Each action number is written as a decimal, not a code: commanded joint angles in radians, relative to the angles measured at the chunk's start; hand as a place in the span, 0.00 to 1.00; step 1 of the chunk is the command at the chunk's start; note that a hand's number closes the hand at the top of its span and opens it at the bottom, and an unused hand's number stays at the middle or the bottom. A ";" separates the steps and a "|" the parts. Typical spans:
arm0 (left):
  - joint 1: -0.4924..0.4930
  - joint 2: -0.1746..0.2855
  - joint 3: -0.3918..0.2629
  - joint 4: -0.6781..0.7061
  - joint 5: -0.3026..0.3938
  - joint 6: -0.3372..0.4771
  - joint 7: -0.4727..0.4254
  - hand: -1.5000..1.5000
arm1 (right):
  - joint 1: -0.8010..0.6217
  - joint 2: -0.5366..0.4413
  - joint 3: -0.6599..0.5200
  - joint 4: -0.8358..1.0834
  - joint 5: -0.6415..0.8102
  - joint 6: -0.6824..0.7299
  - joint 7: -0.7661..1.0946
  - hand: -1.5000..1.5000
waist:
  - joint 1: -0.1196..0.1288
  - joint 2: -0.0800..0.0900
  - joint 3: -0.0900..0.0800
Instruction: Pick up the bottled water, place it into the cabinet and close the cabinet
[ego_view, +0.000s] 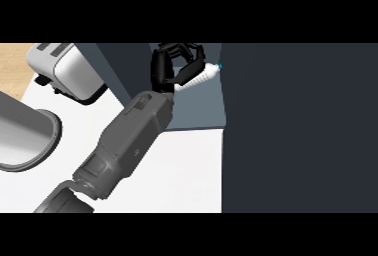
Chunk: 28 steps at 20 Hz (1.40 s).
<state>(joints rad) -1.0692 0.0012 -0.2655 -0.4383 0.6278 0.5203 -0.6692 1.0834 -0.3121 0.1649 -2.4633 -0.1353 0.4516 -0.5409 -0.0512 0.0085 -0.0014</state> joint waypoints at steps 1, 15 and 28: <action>0.054 -0.001 -0.084 -0.107 0.061 -0.004 0.037 1.00 | 0.026 0.019 0.033 -0.135 -0.024 -0.019 0.061 0.00 | 0.009 -0.009 0.000; 0.549 -0.001 -0.420 -0.669 0.165 -0.163 0.093 0.00 | 0.116 0.020 0.095 -0.180 0.049 -0.055 0.063 0.00 | 0.060 -0.027 0.000; 1.087 0.310 -0.503 -1.169 0.136 -0.137 -0.009 0.00 | 0.095 -0.080 0.160 -0.195 0.193 -0.018 0.059 1.00 | 0.100 -0.023 -0.002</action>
<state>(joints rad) -0.1200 0.2339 -0.7487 -1.4756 0.7543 0.4088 -0.6474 1.1649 -0.3228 0.3314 -2.4979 -0.0464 0.4066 -0.5446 0.0324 -0.0141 -0.0025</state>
